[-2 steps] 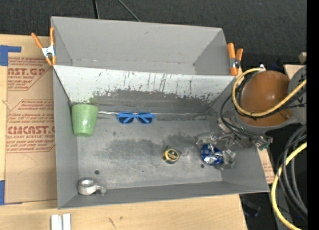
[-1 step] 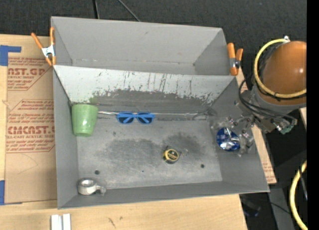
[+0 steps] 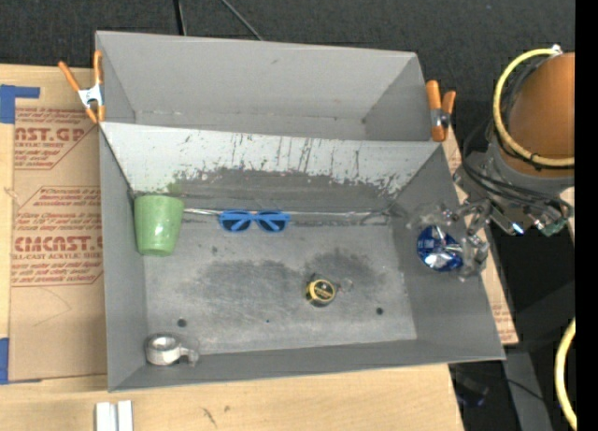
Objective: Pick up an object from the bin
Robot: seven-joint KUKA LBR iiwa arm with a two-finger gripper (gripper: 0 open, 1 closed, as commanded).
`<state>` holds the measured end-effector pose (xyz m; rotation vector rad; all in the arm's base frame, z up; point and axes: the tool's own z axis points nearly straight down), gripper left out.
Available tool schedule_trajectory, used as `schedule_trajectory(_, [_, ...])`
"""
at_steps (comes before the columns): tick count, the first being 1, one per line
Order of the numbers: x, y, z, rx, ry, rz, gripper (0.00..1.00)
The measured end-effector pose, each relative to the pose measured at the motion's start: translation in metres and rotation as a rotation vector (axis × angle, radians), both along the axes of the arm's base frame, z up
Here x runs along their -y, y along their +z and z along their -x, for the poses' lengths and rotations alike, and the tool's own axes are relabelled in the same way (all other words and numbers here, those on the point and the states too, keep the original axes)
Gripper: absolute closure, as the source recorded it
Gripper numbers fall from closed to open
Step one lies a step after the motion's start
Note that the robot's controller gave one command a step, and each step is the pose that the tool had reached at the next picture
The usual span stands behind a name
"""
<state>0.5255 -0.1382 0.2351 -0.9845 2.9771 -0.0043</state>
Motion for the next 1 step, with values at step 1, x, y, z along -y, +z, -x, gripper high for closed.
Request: schedule_trajectory(1, [-0.038, 0.0299, -0.0349, 0.001, 0.131, -0.002, 1.0])
